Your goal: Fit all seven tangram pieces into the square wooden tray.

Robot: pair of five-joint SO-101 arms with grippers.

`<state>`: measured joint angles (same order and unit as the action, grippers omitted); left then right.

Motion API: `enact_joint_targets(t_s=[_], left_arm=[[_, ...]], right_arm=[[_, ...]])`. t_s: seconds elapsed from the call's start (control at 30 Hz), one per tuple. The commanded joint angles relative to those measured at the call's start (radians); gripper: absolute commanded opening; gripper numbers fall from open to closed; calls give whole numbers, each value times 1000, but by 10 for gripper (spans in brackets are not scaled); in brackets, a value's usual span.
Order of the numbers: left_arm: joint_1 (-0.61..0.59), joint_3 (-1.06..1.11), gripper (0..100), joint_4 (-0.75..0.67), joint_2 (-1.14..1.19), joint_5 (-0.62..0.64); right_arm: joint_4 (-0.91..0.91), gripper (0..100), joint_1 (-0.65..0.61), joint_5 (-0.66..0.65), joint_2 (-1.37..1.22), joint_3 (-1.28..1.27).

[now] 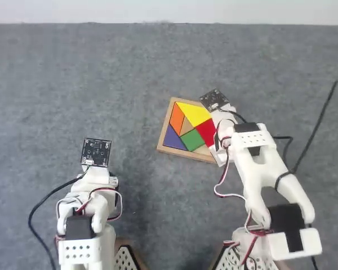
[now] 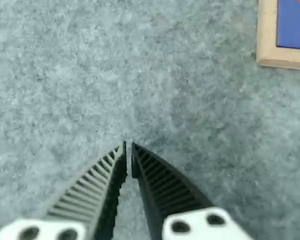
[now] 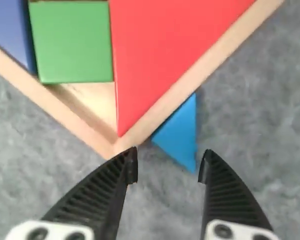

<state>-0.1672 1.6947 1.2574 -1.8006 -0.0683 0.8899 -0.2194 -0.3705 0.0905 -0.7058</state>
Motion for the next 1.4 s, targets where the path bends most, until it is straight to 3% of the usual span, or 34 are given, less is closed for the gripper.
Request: enact_joint_targets(t_s=[0.0,0.43,1.13,1.37], left_arm=[[5,-10,21,3,-17,-2],[5,-10,21,3,-17,-2],[5,-10,21,3,-17,-2],[5,-10,21,3,-17,-2]], right_arm=[[-16,209,1,-12,-10,57],[-22,209,21,-12,-147,149],[28,201,22,-3,-162,143],[28,62,24,117,-160,143]])
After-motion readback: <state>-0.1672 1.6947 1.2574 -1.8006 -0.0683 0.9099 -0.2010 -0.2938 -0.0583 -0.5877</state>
